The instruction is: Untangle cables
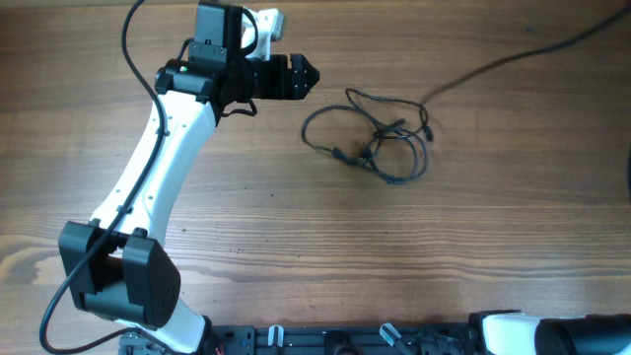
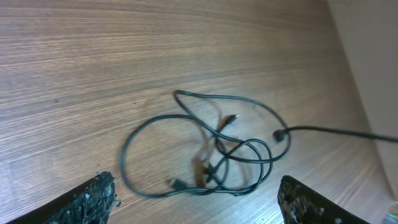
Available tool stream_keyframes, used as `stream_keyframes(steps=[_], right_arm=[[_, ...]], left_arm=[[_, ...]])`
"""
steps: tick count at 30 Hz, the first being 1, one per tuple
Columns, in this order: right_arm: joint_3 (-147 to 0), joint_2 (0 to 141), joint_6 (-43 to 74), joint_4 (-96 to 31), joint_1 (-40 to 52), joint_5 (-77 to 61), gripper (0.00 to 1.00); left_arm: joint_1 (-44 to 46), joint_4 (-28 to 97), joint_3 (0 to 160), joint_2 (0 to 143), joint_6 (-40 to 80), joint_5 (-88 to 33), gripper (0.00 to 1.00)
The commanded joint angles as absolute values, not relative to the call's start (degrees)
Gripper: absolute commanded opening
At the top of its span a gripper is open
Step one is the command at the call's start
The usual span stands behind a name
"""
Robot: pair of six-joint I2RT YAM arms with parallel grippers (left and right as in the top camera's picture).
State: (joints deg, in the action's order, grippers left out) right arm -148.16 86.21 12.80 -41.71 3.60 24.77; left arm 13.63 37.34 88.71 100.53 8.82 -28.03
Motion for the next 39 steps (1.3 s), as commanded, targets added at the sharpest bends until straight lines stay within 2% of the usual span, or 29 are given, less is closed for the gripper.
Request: stream_keyframes(steps=[1,4,8,11,14,16,20,24,28,32,35,39], right_arm=[[-148.7,86.1,2.7,-37.0,2.3,31.5,0.05],[-148.6,87.1,0.0,-39.0,2.3,32.2,0.04],[-148.5,90.3,10.5,-53.8,2.3,9.0,0.04],[-148.5,96.4,15.2,-58.2,2.3,-2.5,0.04],[-148.5,104.7,15.6,-56.6,2.3,-9.8,0.04],[-148.5,109.4,18.0,-52.1,2.2,-10.0,0.04],[-148.5,111.9,35.6,-39.8,-0.3,-9.1,0.05],[-148.5,107.0,54.0,-28.6,-8.9,-15.9,0.05],[-148.5,102.6,63.2,-21.9,-20.7,-25.5,0.05],[-148.5,99.7,71.2,-21.3,-40.4,-37.6,0.05],[-148.5,100.7,69.1,-28.1,-50.3,-47.2,0.05],[-148.5,103.2,47.1,-50.9,-52.9,-49.9,0.05]], left_arm=[[13.4,37.4,88.9,100.5,7.7,-26.0,0.86],[13.4,37.6,88.9,100.5,7.7,-26.0,0.85],[13.4,38.0,88.9,100.5,7.7,-26.0,0.86],[13.4,39.1,88.9,100.5,7.7,-26.0,0.86],[13.4,39.7,88.9,100.5,7.7,-26.0,0.86],[13.4,39.7,88.9,100.5,7.7,-26.0,0.86],[13.4,40.1,88.9,100.5,7.7,-26.0,0.86],[13.4,40.6,88.9,100.5,7.7,-26.0,0.86],[13.4,40.6,88.9,100.5,7.7,-26.0,0.86],[13.4,40.6,88.9,100.5,7.7,-26.0,0.86],[13.4,40.6,88.9,100.5,7.7,-26.0,0.86],[13.4,40.6,88.9,100.5,7.7,-26.0,0.87]])
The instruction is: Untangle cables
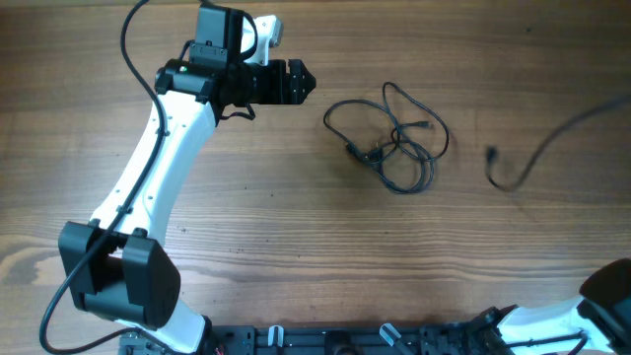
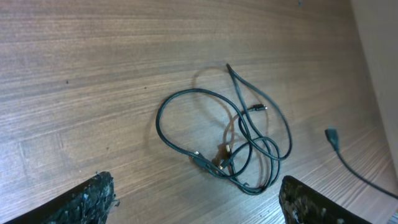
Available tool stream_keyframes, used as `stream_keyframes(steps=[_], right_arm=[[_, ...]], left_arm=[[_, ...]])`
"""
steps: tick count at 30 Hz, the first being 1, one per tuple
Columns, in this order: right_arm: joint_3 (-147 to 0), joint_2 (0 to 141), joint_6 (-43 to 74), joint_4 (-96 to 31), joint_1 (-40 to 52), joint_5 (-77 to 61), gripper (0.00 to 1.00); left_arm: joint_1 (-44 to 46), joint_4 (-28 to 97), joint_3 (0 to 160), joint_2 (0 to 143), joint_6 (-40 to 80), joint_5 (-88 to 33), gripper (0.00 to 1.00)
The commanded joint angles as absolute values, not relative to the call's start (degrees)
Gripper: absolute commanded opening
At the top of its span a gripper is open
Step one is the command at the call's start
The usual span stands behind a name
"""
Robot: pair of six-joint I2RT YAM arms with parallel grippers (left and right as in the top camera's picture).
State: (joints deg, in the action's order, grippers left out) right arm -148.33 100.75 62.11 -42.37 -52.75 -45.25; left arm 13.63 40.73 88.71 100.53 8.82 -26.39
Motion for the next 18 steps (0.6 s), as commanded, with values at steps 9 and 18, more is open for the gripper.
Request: stream_keyframes(steps=[9,18], right_arm=[[-148.5,111.9,26.3,-56.7,-48.9,-32.9,0.05],[-148.5,110.8,25.8,-50.4,-48.4,-21.2,0.05]], left_arm=[[13.4,40.9,88.9,100.5,7.7,-26.0,0.87],[13.4,40.8,88.9,100.5,7.7,-26.0,0.88]])
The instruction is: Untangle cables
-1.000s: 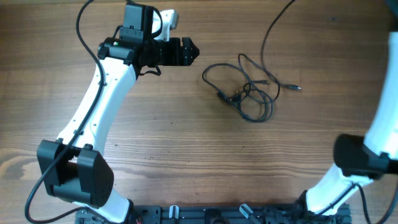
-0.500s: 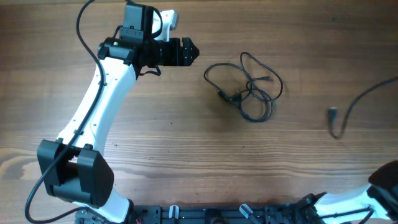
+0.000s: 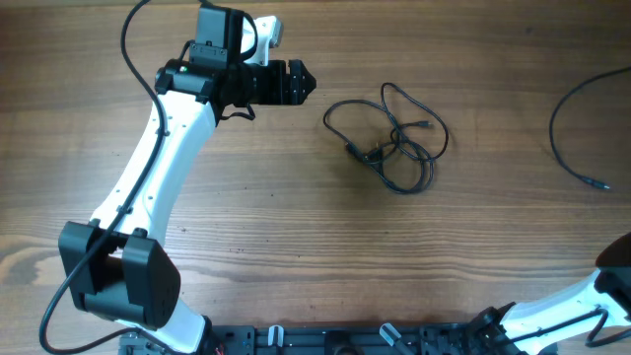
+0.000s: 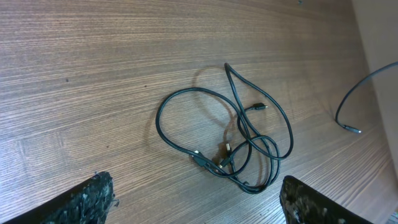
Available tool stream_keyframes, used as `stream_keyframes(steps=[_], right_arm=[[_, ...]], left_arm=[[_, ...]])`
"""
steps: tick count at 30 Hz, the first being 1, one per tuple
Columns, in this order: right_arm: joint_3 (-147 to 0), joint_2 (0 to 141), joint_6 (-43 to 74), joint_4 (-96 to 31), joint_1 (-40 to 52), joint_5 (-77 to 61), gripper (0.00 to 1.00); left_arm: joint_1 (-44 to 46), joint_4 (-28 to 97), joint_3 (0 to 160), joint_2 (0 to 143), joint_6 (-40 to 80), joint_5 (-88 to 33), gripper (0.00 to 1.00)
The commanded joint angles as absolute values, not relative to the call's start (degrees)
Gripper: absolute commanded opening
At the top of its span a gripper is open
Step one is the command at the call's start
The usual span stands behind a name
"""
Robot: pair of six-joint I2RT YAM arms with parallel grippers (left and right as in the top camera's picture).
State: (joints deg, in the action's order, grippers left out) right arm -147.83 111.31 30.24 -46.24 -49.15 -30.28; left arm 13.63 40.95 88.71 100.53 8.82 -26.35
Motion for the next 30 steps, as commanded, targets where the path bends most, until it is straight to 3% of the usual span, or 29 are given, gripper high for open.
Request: stream_keyframes(steps=[1,5,9,10,11,12,13,15,17,21,22,30], right_arm=[[-148.5,111.3,23.2,-53.4,-47.9,-17.5,0.05],[-148.4,116.5,19.5,-67.1,-45.3,-5.7,0.04],[-148.4,126.5,19.5,-77.3,-43.1,-6.0,0.05],[-148.4,130.6,19.5,-79.5,-42.5,-6.0,0.22],[-148.4,132.7,19.5,-80.4,-42.2,-6.1,0.49],[-148.4,134.0,19.5,-80.9,-41.9,-6.0,0.64],[-148.4,134.7,19.4,-81.6,-41.7,-6.0,0.71],[-148.4,134.6,17.0,-82.3,-41.2,-8.0,0.74],[-148.4,132.5,12.3,-83.9,-40.3,-15.6,0.9],[-148.4,130.8,5.9,-92.2,-35.6,-18.8,0.91],[-147.2,130.8,5.8,-92.2,-34.2,-17.4,0.97],[-130.1,130.9,1.3,-87.0,-23.0,-5.9,0.96]], left_arm=[[13.4,40.8,88.9,100.5,7.7,-26.0,0.88],[13.4,40.6,88.9,100.5,7.9,-26.0,0.88],[13.4,40.3,88.9,100.5,7.9,-26.0,0.88],[13.4,40.3,88.9,100.5,7.9,-26.0,0.88],[13.4,40.3,88.9,100.5,7.9,-26.0,0.88],[13.4,40.3,88.9,100.5,7.9,-26.0,0.88],[13.4,40.3,88.9,100.5,7.9,-26.0,0.88],[13.4,40.3,88.9,100.5,7.9,-26.0,0.89],[13.4,40.0,88.9,100.5,7.9,-26.0,0.89],[13.4,40.0,88.9,100.5,8.2,-26.0,0.89],[13.4,40.0,88.9,100.5,8.1,-26.0,0.89],[13.4,39.9,88.9,100.5,8.1,-26.0,0.9]])
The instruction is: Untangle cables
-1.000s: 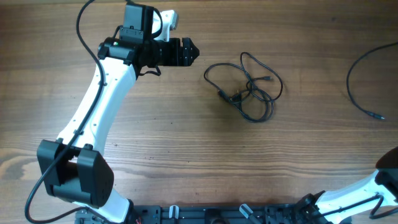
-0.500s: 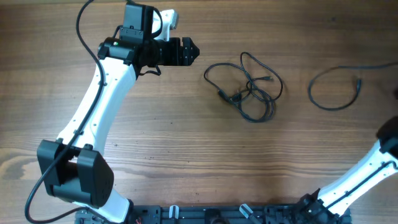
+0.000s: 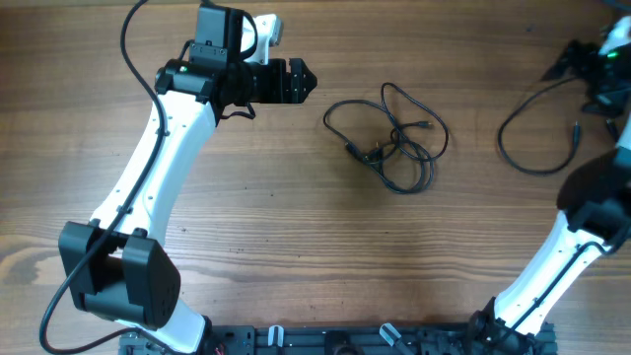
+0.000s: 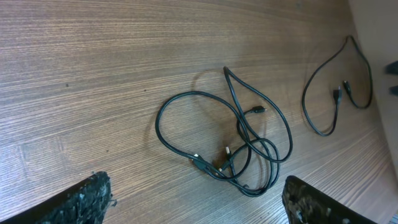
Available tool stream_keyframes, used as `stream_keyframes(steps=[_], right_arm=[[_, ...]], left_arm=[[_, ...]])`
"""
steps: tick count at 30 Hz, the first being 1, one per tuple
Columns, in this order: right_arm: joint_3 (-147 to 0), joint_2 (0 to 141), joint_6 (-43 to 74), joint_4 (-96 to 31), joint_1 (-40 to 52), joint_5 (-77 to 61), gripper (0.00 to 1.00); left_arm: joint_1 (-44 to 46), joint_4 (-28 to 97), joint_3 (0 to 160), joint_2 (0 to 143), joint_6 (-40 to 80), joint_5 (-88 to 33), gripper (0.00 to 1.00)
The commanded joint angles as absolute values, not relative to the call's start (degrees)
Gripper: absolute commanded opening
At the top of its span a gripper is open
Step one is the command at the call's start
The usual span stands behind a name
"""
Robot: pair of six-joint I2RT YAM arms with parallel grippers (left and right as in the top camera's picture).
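A tangle of thin black cables (image 3: 380, 150) lies mid-table, with loops knotted round small plugs (image 4: 217, 167). A separate black cable (image 3: 501, 138) lies in a folded loop at the far right (image 4: 320, 132). Its upper bend runs up to my right gripper (image 3: 577, 61) at the top right corner. That gripper's jaws are too small and dark to read. My left gripper (image 3: 308, 77) hovers open to the left of the tangle with nothing in it (image 4: 199, 204). Its fingers (image 4: 87, 199) frame the tangle from below in the left wrist view.
The wooden table (image 3: 296, 247) fills the overhead view. My left arm (image 3: 158, 158) slants across its left part. My right arm's white link (image 3: 582, 222) stands along the right edge. The arms' base rail (image 3: 345, 340) runs along the bottom edge.
The separate cable ran off the right edge with one end on the table. Now it is a folded loop further up, and my right arm and gripper have come into view. Tangle and left arm unchanged.
At first a long cable led from the tangle off to the top right. Then its plug end lay free to the right of the tangle, which had shifted right. Then it lay further right, and now it is looped beside my right gripper.
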State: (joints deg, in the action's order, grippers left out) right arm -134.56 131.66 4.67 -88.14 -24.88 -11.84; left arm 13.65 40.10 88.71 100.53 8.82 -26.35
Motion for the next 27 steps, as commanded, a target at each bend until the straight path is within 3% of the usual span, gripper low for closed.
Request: stream_keyframes(steps=[1,6,11,13,17,21,27], right_arm=[[-125.8,130.9,1.3,-85.3,-22.0,-4.5,0.96],[-113.9,130.9,-0.7,-79.0,-20.8,-4.5,0.93],[-102.4,130.9,-5.7,-74.1,-20.3,-5.8,0.79],[-97.8,130.9,-6.0,-71.9,-20.3,-4.8,0.65],[-94.0,130.9,-4.3,-69.2,-20.3,-1.4,0.48],[-95.8,130.8,7.6,-67.5,-20.8,7.5,0.07],[-105.6,123.2,16.7,-70.8,-25.0,7.3,0.04]], left_arm=[[13.4,39.9,88.9,100.5,8.1,-26.0,0.9],[13.4,39.9,88.9,100.5,8.1,-26.0,0.9],[13.4,39.9,88.9,100.5,8.2,-26.0,0.9],[13.4,39.9,88.9,100.5,8.2,-26.0,0.9],[13.4,39.9,88.9,100.5,8.2,-26.0,0.9],[13.4,39.9,88.9,100.5,8.4,-26.0,0.9],[13.4,39.9,88.9,100.5,9.6,-25.6,0.91]])
